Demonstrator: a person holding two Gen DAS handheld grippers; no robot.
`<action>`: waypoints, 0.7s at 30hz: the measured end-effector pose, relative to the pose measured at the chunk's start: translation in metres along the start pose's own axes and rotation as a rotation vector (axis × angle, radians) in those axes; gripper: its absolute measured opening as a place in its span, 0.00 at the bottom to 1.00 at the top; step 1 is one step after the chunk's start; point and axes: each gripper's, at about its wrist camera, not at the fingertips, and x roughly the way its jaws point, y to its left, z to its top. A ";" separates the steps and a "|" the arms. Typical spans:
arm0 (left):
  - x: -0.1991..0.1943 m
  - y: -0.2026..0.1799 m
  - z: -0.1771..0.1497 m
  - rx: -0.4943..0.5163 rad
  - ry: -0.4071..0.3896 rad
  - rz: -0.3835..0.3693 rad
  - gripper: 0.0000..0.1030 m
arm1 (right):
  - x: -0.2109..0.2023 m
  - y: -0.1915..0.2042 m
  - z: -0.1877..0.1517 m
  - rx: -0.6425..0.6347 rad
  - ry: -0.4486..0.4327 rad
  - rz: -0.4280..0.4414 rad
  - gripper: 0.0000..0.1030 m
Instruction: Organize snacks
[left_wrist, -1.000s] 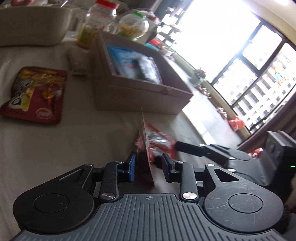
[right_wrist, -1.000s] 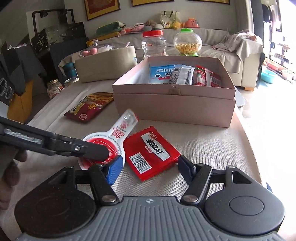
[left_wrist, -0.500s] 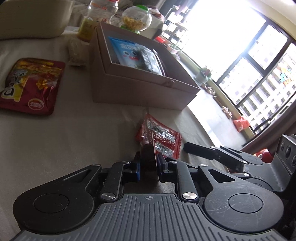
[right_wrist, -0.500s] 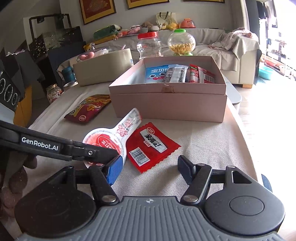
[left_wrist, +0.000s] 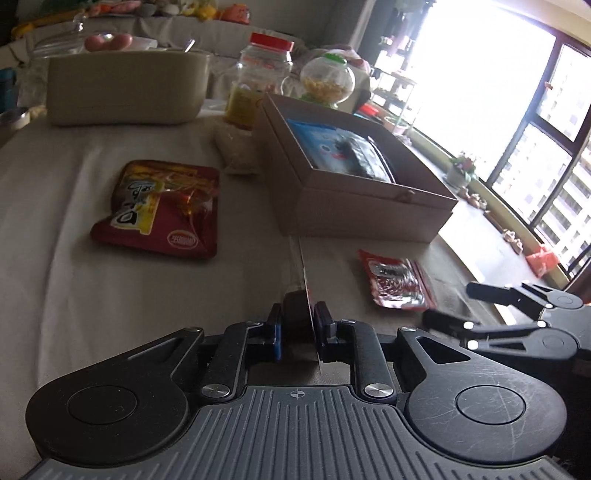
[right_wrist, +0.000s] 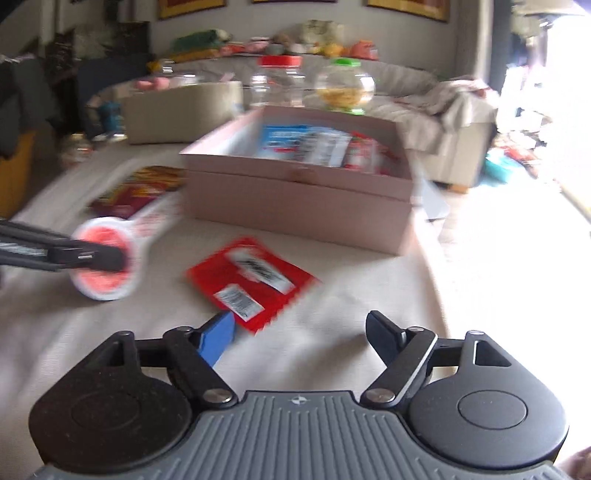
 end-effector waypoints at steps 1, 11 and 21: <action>-0.001 0.000 -0.002 0.005 -0.006 0.003 0.21 | 0.000 -0.003 -0.001 0.014 0.002 -0.020 0.81; 0.000 0.000 -0.015 0.026 -0.040 -0.004 0.22 | -0.005 0.009 0.009 0.080 -0.002 0.109 0.83; -0.002 -0.001 -0.019 0.057 -0.063 0.003 0.23 | 0.036 0.028 0.035 0.122 0.044 0.081 0.84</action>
